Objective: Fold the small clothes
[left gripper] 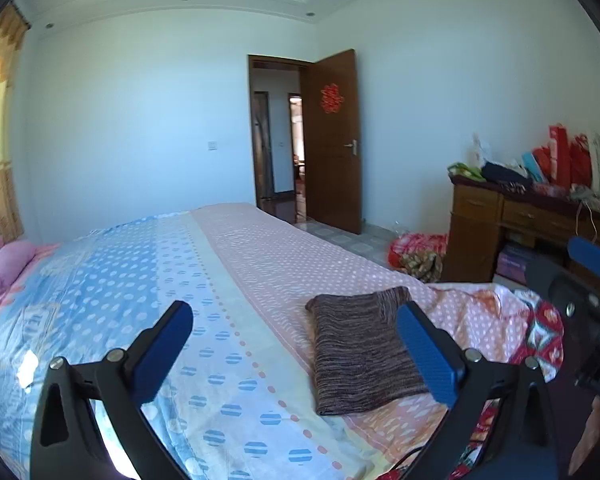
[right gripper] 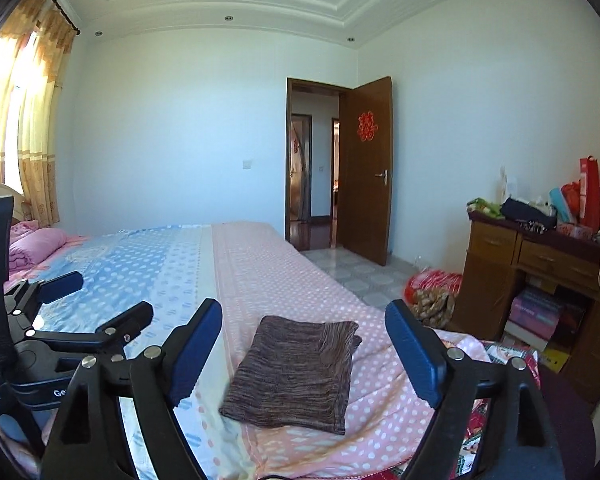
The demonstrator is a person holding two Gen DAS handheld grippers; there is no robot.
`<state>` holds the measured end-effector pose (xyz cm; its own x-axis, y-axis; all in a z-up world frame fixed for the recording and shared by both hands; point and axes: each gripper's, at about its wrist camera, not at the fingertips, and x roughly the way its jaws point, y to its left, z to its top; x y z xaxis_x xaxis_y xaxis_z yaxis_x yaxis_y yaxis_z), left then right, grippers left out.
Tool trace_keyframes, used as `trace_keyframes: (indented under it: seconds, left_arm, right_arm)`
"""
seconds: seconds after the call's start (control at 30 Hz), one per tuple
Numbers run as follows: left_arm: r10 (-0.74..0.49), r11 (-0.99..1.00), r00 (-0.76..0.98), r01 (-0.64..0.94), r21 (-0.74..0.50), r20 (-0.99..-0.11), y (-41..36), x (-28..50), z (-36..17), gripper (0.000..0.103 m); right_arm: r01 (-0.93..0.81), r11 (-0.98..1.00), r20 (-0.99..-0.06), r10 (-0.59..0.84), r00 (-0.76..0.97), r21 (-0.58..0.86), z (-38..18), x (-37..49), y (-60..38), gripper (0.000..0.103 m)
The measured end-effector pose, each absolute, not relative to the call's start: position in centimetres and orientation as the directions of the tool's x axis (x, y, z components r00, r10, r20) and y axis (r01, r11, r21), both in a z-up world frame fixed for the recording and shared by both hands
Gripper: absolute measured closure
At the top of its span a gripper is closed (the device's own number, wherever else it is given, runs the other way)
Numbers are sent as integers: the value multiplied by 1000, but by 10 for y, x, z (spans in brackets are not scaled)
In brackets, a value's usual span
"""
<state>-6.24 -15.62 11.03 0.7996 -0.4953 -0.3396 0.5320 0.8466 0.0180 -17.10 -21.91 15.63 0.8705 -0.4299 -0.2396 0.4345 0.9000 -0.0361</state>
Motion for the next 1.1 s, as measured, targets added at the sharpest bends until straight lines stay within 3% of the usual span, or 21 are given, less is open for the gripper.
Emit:
trace_keyframes:
  seconds: [0.2,0.43,0.63,1.1]
  left_arm:
    - [-488,861,794,505,-55,-362,-151,-59,110,0]
    - [-377,910,844,415,18,-381,-159,-55,101,0]
    - [-375,909,877,411,64,-301,-161,-72,95,0]
    - [-359,897,866,423,126,-349,-172,-78,96,0]
  right_arm:
    - [495,868,-210,-477,853,37,142,-170,-225,15]
    - [505,860,-264,-470,842,77,119,-165,-241,15]
    - [508,856,-275,-468,840,93,113,-168,-244,15]
    - [504,860,-283,-465,839,81,112,-165,-244,15]
